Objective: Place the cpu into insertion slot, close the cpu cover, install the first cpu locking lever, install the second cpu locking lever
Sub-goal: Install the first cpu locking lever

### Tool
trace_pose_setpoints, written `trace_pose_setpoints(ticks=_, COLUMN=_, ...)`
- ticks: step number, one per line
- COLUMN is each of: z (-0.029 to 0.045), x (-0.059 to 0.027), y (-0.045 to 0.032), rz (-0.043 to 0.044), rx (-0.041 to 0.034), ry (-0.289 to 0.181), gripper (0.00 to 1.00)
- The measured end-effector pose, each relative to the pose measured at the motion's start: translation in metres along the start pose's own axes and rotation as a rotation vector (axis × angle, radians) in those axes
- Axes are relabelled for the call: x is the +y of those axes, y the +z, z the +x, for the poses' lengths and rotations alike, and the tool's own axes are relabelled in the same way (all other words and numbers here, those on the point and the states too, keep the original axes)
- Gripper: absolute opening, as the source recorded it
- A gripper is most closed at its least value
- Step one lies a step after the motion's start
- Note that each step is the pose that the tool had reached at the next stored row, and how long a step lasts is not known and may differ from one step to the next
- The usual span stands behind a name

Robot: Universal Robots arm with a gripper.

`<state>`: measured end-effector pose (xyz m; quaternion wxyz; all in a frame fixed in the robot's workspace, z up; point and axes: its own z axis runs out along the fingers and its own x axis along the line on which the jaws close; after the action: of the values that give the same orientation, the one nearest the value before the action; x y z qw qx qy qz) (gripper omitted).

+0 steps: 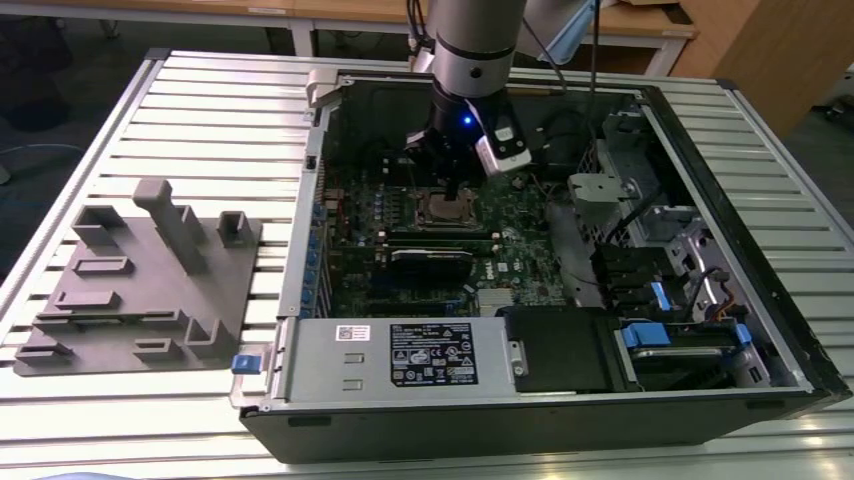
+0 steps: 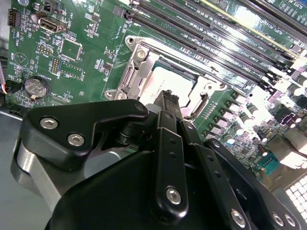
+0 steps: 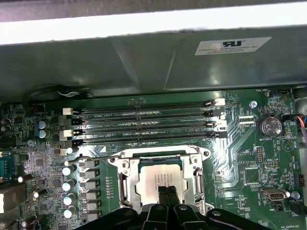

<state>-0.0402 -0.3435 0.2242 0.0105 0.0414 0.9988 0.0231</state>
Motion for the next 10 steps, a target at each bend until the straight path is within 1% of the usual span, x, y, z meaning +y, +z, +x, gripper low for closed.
trace_pose_setpoints(ticks=5, z=0.0, x=0.0, y=-0.0012, rz=0.0001, rx=0.0001, ry=0.0, gripper=0.11)
trace_pose_setpoints(ticks=10, z=-0.0001, x=0.0002, y=-0.0043, rz=0.0, rx=0.0, ry=0.0, gripper=0.11)
